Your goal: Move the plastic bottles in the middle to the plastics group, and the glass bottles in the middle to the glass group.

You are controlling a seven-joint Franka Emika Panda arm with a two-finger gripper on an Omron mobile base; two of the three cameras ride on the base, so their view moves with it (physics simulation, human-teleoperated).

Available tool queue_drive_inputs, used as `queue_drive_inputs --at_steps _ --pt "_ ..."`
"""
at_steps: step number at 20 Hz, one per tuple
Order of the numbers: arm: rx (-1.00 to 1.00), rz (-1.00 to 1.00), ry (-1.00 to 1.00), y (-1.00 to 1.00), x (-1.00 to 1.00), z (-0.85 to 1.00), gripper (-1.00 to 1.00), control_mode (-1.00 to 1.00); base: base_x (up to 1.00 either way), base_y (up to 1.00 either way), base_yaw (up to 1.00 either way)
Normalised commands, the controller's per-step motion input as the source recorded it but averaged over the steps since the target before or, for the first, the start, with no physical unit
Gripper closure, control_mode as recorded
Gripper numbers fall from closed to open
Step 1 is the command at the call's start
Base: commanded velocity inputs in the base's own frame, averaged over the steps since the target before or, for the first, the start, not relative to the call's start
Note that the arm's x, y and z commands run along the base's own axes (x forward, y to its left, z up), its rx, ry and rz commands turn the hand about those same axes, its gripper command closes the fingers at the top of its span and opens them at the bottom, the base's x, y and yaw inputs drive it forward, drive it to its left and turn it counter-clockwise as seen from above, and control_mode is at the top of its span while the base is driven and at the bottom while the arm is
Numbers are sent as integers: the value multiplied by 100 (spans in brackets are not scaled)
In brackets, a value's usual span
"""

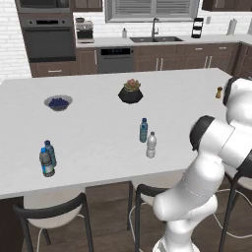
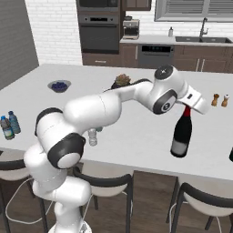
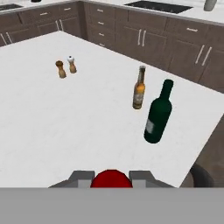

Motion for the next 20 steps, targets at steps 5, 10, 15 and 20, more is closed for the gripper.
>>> queue_drive_inputs --at_steps 5,10,15,20 --pt "0 -13 0 -58 0 0 100 -100 0 0 0" --pt "1 -6 0 -38 0 0 100 -100 0 0 0" --pt "0 0 0 -43 -2 -18 100 -100 0 0 0" --pt "0 0 0 -38 4 -18 100 -100 0 0 0"
